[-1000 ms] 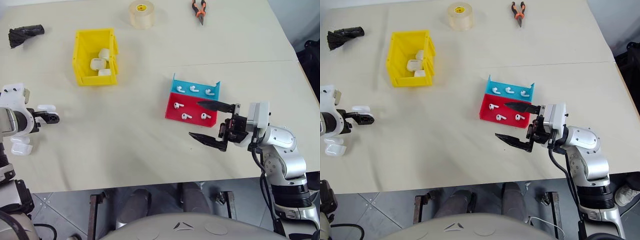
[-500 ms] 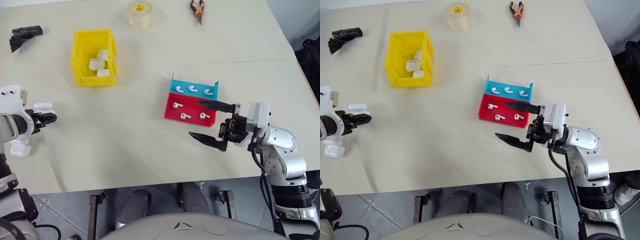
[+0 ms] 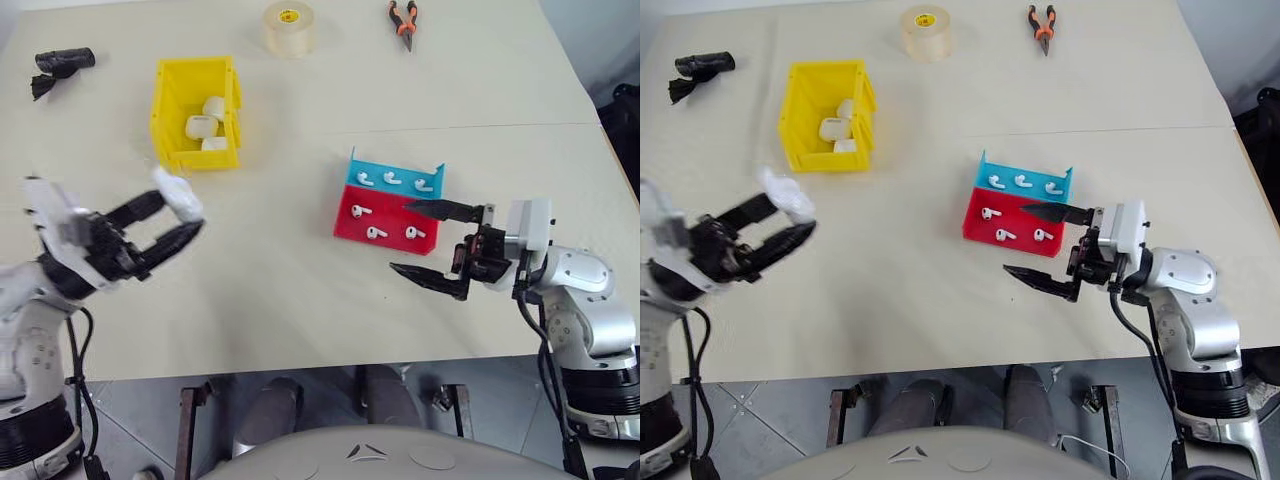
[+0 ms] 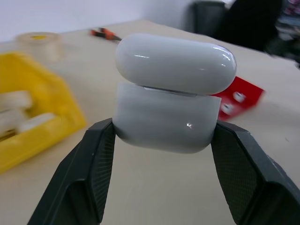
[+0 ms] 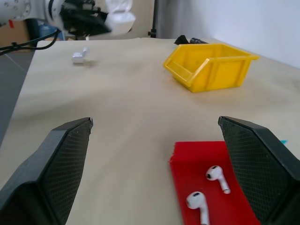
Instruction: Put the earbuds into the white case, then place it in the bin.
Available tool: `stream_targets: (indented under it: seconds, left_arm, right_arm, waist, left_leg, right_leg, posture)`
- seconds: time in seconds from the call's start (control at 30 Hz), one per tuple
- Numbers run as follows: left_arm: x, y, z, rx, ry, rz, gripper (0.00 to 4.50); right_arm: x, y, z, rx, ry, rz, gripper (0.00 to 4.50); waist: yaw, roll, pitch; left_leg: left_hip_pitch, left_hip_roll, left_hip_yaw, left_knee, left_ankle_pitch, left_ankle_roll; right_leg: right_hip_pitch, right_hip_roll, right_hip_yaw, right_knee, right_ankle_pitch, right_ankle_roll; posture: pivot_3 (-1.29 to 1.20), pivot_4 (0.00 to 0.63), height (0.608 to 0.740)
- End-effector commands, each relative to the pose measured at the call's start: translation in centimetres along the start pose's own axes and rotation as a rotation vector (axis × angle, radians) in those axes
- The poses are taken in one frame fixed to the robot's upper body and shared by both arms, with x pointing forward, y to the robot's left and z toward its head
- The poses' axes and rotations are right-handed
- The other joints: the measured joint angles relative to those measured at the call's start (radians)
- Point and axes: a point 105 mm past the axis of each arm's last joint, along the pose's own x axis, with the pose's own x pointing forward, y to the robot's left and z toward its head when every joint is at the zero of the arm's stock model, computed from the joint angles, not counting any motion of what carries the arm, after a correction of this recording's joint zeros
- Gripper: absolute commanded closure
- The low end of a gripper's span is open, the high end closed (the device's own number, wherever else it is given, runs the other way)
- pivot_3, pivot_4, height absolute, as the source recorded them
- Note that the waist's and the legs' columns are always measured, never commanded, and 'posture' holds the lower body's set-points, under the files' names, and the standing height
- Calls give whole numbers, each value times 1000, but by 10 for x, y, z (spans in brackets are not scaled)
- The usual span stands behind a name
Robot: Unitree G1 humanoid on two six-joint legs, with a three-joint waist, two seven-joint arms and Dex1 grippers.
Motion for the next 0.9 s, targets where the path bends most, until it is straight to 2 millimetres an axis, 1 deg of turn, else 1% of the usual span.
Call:
stream_targets:
  seconds: [0.03,0.2,0.23,0.3,0.37,0.43,0.53,0.63,0.7,0.8,0.87,0.9]
  left_arm:
    - [19,-39,-2,179,-59,-253,1777]
    - [37,-57,-16,180,-178,-302,1777]
    - [43,-64,-19,159,-200,-317,1777]
    - [57,-74,-17,124,-277,-339,1777]
    - [70,-84,-9,60,-398,-391,1777]
    - [81,-95,-8,-5,-448,-464,1777]
    - [91,-99,-10,-35,-451,-508,1777]
    - [97,-93,-14,-54,-421,-507,1777]
    - [102,-86,-19,-62,-370,-494,1777]
    - [104,-82,-18,-47,-361,-493,1777]
    - [106,-80,-14,-43,-362,-486,1777]
    - [108,-79,-12,-33,-363,-480,1777]
  right_arm:
    - [-11,1,14,-56,12,-23,0]
    - [-33,2,18,-77,85,-83,0]
    - [-39,2,18,-79,104,-100,0]
    - [-50,2,19,-77,141,-137,0]
    - [-62,5,18,-66,190,-164,0]
    - [-73,9,16,-50,246,-183,0]
    - [-80,10,15,22,322,-240,0]
    - [-79,9,12,87,429,-276,0]
    - [-74,7,10,120,493,-301,0]
    - [-63,5,11,130,579,-302,0]
    - [-55,6,11,149,644,-264,0]
    - [-51,3,11,156,685,-258,0]
  waist:
    - [6,0,0]
    - [6,1,0]
    - [6,1,0]
    - [12,2,-1]
    - [25,3,-1]
    - [32,3,-1]
    - [31,3,-2]
    - [29,5,-3]
    - [28,5,-3]
    - [29,5,-3]
    - [30,5,-3]
    - [30,5,-3]
  left_leg:
    - [0,0,0,0,0,1]
    - [0,0,2,2,-1,2]
    - [0,0,2,2,-1,2]
    - [0,1,2,2,-1,2]
    - [1,0,2,4,-2,3]
    - [1,0,2,5,-2,5]
    - [1,-1,2,6,-3,5]
    - [2,-1,3,6,-3,5]
    - [2,1,4,5,-3,5]
    - [2,0,4,6,-3,5]
    - [2,0,4,6,-3,5]
    - [2,0,4,6,-3,6]
  right_leg:
    - [0,0,0,0,0,0]
    - [2,1,-1,0,1,2]
    - [3,1,-1,0,1,2]
    - [3,1,-1,0,1,2]
    - [5,1,-1,-1,2,3]
    - [7,1,-1,-2,3,5]
    - [9,1,-1,-4,4,7]
    - [9,1,0,-4,4,7]
    - [9,2,-1,-4,4,7]
    - [9,1,0,-4,4,7]
    - [9,1,0,-4,4,7]
    - [9,1,-1,-4,4,7]
  posture:
    - [0,150,740]
    - [0,150,740]
    - [0,150,740]
    - [0,150,740]
    - [0,150,740]
    - [0,150,740]
    - [0,150,740]
    - [0,150,740]
    - [0,150,740]
    - [0,150,740]
    - [0,150,740]
    - [0,150,740]
